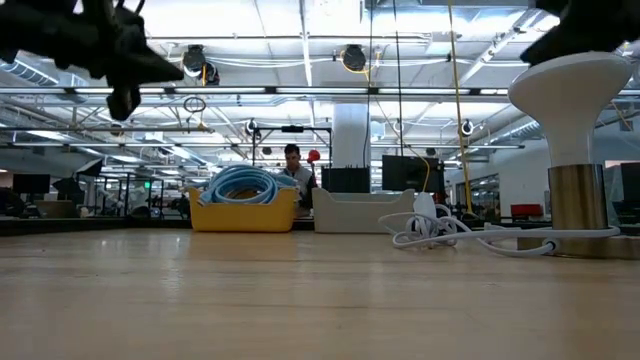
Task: Pick & Place USB Port
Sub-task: Return to Home Position
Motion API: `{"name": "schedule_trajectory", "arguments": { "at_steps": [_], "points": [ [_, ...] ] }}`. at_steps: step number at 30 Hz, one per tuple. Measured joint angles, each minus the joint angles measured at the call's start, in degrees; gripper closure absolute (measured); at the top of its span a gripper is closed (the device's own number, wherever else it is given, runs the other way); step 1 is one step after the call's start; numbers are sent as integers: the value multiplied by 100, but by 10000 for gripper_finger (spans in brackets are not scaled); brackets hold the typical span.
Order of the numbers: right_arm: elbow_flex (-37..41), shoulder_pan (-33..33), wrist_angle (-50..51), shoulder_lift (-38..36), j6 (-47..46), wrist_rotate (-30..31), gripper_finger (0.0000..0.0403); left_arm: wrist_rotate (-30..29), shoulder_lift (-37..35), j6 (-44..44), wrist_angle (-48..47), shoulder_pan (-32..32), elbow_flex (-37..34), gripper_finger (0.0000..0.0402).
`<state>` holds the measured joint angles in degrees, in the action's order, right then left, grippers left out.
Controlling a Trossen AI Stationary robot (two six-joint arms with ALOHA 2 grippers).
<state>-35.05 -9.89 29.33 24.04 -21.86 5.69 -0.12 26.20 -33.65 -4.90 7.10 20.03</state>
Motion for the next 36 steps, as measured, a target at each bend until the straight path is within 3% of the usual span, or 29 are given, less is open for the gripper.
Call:
{"name": "schedule_trajectory", "arguments": {
  "at_steps": [6,13,20,25,36],
  "points": [
    [1267,0,-562,-1177,-612,5,403,-72,-231,-83,-5,-1,-604,401],
    [2023,4,-655,-2374,-922,28,403,-108,-231,-432,-6,-1,-1141,401],
    [2094,2,-1231,-2339,-517,90,403,-144,-230,-617,198,-1,-1283,400],
    [2088,0,-1633,-2341,12,1112,403,-175,-227,-605,181,-1,-1281,396],
    [2090,2,12,-2035,-520,3397,403,-191,-227,-785,168,-1,-1281,397]
  ]
}}
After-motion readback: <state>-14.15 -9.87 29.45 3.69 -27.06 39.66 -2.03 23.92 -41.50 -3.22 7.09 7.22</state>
